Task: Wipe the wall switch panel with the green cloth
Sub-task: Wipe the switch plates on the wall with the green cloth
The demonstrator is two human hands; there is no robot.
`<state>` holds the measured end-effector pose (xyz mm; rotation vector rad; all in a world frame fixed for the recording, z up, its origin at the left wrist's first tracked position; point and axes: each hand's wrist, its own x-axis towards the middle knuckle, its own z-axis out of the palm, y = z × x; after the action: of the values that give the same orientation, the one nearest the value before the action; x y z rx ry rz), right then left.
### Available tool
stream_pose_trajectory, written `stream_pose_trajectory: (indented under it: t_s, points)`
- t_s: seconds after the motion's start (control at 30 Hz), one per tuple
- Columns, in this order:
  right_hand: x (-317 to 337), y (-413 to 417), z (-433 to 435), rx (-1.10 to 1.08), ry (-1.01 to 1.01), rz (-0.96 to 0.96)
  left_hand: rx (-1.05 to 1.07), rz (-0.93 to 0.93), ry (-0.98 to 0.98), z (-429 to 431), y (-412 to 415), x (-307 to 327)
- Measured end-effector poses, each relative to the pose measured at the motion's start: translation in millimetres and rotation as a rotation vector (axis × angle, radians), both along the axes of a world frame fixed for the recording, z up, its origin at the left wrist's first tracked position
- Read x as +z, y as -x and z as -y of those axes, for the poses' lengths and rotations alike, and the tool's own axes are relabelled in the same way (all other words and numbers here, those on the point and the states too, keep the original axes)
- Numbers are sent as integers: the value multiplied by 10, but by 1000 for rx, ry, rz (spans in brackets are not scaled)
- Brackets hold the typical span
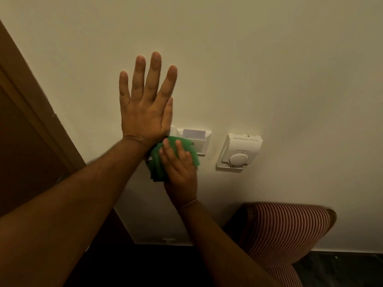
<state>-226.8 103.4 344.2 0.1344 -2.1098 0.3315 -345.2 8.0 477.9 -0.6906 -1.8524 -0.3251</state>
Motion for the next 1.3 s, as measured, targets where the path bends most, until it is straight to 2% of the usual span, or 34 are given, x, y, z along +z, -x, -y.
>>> stream_pose_trajectory:
  t_s: [0.2, 0.33, 0.47, 0.53, 0.63, 0.7, 0.9, 1.1, 1.3]
  points:
    - [-31, -111, -275, 7, -146, 54, 2, 39, 2, 0, -20, 27]
    - [-11, -310, -529, -116, 31, -8, -8, 39, 0, -15, -31, 36]
    - [4, -196, -288, -129, 152, -58, 2, 36, 8, -16, -24, 30]
    - [14, -106, -148, -64, 93, -27, -2, 38, 3, -10, -21, 16]
    - [37, 6, -141, 18, -166, 15, 2, 31, 7, -3, -5, 23]
    - [37, 9, -258, 27, -258, 14, 0, 38, 7, -12, -9, 34]
    - [-117, -228, -561, -71, -86, 13, 9, 34, 4, -12, -29, 29]
    - [-151, -124, -356, -69, 24, 0, 12, 26, -3, -32, -34, 7]
    - [-51, 4, -295, 83, -349, 57, 7, 43, 12, -30, -31, 21]
